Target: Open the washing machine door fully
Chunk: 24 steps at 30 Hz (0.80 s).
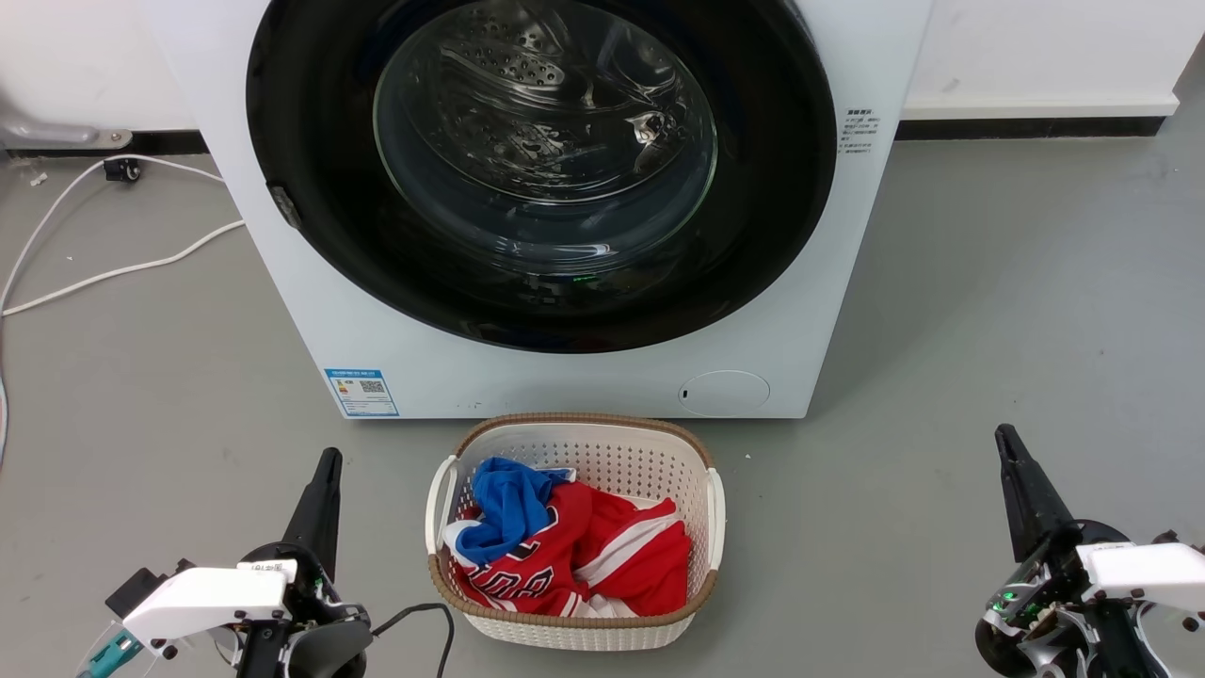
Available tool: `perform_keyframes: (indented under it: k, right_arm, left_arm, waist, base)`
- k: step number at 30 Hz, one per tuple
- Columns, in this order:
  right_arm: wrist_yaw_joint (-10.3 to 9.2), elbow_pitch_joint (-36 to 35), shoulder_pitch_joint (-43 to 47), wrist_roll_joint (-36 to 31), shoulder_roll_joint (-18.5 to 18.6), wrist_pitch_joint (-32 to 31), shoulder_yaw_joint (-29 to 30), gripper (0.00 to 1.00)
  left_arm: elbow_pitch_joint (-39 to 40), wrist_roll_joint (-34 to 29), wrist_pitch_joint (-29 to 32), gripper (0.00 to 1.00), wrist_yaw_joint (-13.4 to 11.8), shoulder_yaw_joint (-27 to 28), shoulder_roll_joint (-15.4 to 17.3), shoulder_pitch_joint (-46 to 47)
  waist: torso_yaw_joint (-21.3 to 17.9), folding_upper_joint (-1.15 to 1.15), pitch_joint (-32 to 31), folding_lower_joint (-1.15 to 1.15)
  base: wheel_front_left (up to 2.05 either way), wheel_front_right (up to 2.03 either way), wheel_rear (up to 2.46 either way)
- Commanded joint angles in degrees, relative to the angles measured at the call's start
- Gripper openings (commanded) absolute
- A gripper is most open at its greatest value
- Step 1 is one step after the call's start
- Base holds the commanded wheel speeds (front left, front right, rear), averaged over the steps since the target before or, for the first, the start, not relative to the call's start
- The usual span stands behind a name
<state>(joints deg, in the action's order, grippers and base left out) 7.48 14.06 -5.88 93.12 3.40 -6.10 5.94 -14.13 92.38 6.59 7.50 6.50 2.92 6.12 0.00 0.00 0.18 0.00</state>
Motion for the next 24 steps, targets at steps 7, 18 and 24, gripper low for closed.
perform_keyframes:
  k: [7, 18, 24]
  right_arm:
    - [0.02, 0.07, -0.69, -0.43, -0.22, -0.19, 0.12, 0.00]
    - [-0.01, 0.91, 1.20, -0.70, -0.15, 0.60, -0.15, 1.00]
    - [0.00, -0.52, 1.88, -5.34, -0.17, 2.32, 0.38, 1.00]
  left_arm:
    - [0.01, 0.08, 0.11, 0.00, 0.18, 0.15, -0.12, 0.37]
    - [-0.76, -0.33, -0.65, 1.00, 0.00, -0.53, -0.08, -1.05]
    - [0.62, -3.92, -2.42, 1.00, 0.00, -0.07, -0.07, -1.45]
  waist:
    - [0.00, 0.00, 0.00, 0.00]
    - [0.00, 0.00, 0.01, 0.00]
    - [0.02, 0.00, 0.07, 0.00]
  base:
    - [0.00, 0.00, 0.00]
    - [0.00, 0.00, 0.00]
    - [0.00, 0.00, 0.00]
